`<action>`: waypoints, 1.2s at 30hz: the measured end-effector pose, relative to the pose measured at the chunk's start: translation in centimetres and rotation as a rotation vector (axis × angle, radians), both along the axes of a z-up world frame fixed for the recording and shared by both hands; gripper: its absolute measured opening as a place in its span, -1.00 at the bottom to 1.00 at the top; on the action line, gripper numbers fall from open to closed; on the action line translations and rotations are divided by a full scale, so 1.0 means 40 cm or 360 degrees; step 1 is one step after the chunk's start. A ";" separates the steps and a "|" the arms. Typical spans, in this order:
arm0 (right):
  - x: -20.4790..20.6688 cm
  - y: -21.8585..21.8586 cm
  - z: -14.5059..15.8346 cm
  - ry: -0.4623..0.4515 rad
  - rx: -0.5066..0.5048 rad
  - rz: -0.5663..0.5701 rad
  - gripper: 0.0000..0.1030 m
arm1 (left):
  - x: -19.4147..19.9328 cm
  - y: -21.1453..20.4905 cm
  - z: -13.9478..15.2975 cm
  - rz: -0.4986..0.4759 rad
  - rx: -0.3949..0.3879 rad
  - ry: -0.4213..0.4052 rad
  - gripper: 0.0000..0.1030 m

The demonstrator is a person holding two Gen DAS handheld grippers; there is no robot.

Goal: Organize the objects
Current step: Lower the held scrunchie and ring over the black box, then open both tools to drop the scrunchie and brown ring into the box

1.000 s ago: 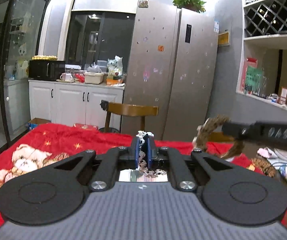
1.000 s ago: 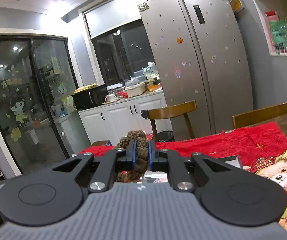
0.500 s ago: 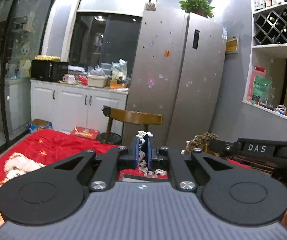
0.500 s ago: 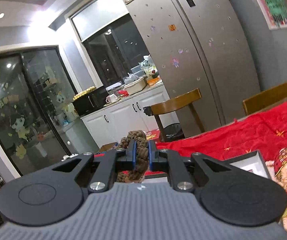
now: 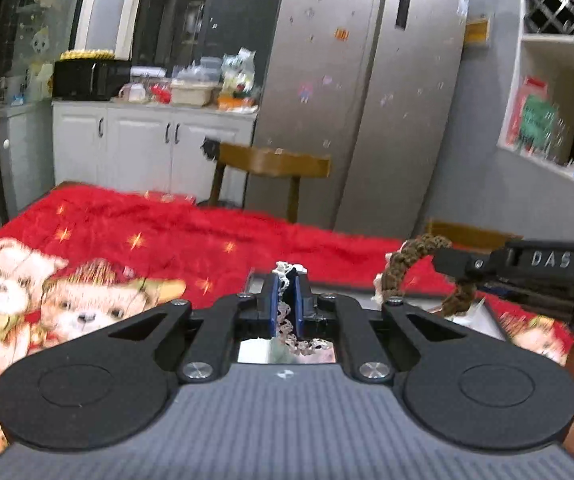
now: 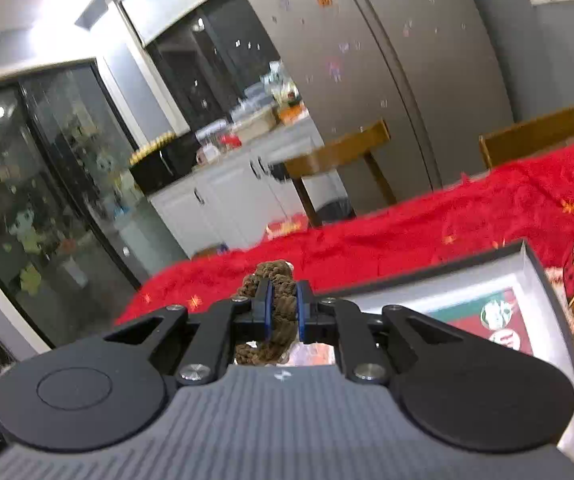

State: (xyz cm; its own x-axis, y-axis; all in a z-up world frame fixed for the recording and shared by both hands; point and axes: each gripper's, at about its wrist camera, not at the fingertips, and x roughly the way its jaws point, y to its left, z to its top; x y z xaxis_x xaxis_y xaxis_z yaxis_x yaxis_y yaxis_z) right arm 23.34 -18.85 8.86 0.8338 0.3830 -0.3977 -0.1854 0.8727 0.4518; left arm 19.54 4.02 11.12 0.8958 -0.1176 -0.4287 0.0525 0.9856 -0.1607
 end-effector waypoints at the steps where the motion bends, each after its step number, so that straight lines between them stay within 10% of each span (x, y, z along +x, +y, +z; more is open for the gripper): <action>1: 0.004 0.004 -0.013 0.0022 -0.0026 0.0010 -0.72 | 0.003 0.004 -0.021 -0.0013 0.0011 0.0031 -0.80; 36: 0.059 0.048 -0.151 0.0264 -0.0238 0.0104 -0.69 | 0.039 -0.039 -0.157 0.0000 0.0211 0.0133 -0.79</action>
